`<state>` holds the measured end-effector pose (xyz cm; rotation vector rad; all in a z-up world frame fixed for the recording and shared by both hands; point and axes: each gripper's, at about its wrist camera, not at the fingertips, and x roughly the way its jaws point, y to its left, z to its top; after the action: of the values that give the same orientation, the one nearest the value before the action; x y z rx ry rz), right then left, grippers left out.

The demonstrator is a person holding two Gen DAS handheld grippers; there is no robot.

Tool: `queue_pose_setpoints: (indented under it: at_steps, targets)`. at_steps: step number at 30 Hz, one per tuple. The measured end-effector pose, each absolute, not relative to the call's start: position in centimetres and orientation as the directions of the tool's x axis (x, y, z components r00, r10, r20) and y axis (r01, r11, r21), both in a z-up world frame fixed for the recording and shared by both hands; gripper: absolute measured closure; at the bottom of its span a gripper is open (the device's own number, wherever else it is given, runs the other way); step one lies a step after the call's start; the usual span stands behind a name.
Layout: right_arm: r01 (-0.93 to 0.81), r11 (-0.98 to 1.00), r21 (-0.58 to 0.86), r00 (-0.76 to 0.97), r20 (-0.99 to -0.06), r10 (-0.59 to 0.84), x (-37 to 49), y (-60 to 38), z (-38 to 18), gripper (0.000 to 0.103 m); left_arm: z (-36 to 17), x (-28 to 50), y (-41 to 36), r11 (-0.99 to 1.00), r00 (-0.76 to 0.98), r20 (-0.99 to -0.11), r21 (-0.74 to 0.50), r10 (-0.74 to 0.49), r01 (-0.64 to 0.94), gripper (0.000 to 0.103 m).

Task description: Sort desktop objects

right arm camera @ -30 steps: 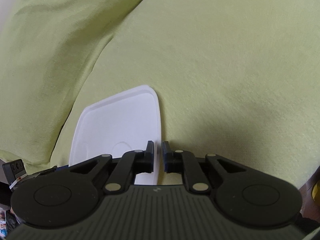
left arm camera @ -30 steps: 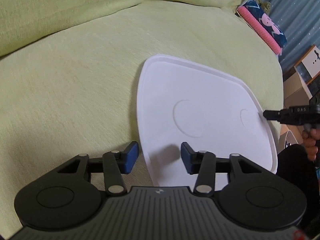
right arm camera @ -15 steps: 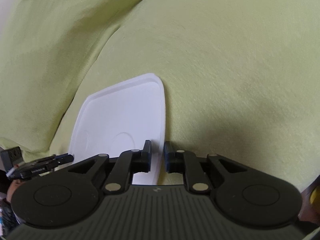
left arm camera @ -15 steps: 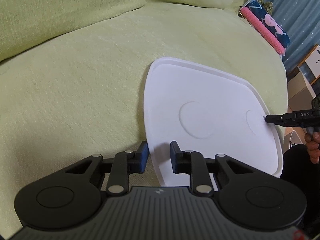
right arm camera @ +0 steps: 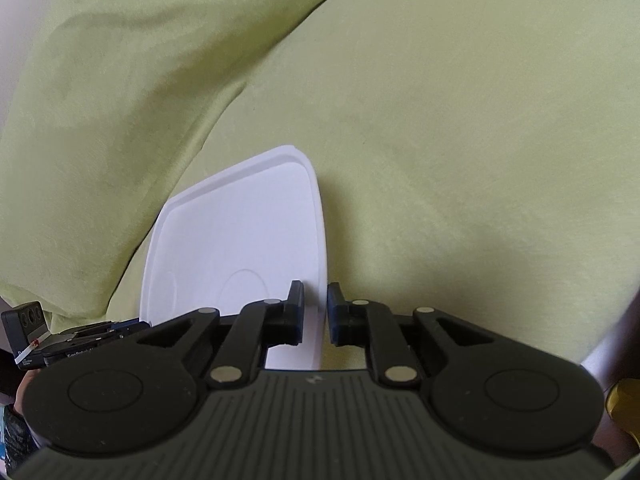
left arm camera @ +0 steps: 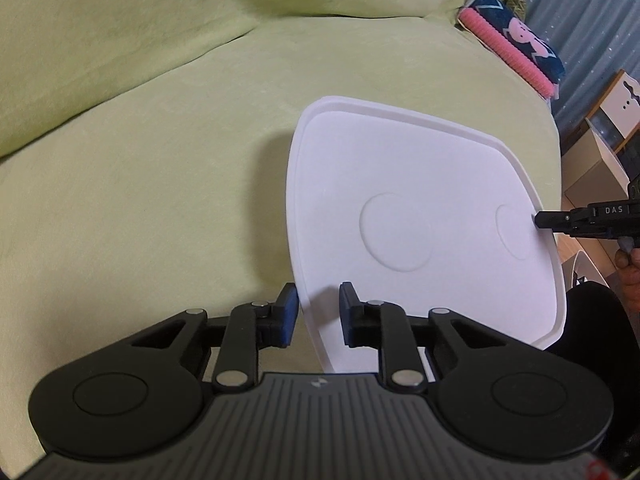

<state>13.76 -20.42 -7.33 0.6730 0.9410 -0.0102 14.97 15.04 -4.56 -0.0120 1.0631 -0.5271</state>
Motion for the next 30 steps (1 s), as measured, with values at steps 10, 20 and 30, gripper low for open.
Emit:
queue_pose_setpoints:
  at_steps: [10, 20, 30]
  targets:
    - [0.332, 0.783, 0.526, 0.612, -0.752, 0.245, 12.0, -22.9, -6.6, 0.092, -4.6, 15.5, 12.3, 0.859, 0.331, -0.838, -0.274, -0.434, 0.432, 0.089]
    - [0.364, 0.775, 0.516, 0.541, -0.794, 0.275, 12.5, -23.3, -10.2, 0.098, -7.0, 15.9, 13.2, 0.875, 0.296, -0.859, -0.292, -0.417, 0.386, 0.096]
    - [0.386, 0.736, 0.556, 0.501, -0.797, 0.339, 12.2, -22.9, -11.6, 0.093, -7.0, 15.9, 12.9, 0.874, 0.308, -0.858, -0.278, -0.412, 0.398, 0.097]
